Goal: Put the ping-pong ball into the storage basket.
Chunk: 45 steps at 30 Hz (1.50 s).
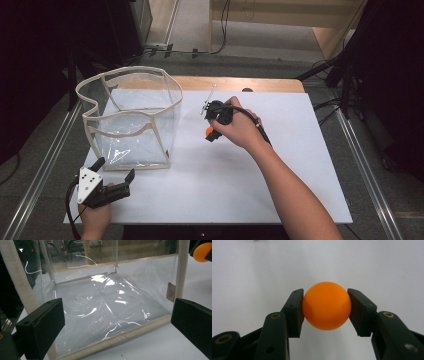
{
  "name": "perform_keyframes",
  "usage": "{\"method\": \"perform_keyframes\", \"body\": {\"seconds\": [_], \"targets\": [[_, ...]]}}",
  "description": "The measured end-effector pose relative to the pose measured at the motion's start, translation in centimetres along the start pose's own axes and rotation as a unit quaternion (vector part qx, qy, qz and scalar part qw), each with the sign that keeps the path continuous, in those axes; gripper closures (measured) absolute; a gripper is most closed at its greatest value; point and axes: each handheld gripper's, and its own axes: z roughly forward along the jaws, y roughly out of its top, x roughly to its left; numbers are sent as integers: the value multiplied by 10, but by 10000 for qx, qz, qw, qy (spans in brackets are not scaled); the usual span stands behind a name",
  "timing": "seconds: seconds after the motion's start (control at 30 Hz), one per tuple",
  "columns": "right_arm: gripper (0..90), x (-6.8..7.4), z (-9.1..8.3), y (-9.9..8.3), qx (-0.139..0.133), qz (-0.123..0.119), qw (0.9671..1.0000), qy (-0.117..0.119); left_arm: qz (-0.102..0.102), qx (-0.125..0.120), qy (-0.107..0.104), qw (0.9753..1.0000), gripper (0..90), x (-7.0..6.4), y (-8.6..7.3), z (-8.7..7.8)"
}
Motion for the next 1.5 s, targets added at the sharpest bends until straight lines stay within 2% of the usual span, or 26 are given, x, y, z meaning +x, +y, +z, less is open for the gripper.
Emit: {"method": "perform_keyframes", "body": {"seconds": [0.63,1.23,1.5], "targets": [[482,1,-24,20,-28,-157,9999,-62,-5,-3,-5,10000,0,0,0,0],[483,-1,-43,32,-133,-276,9995,43,10,-7,-10,10000,0,0,0,1],[483,-3,-51,36,-213,-250,9994,115,4,-5,-10,10000,0,0,0,1]]}}
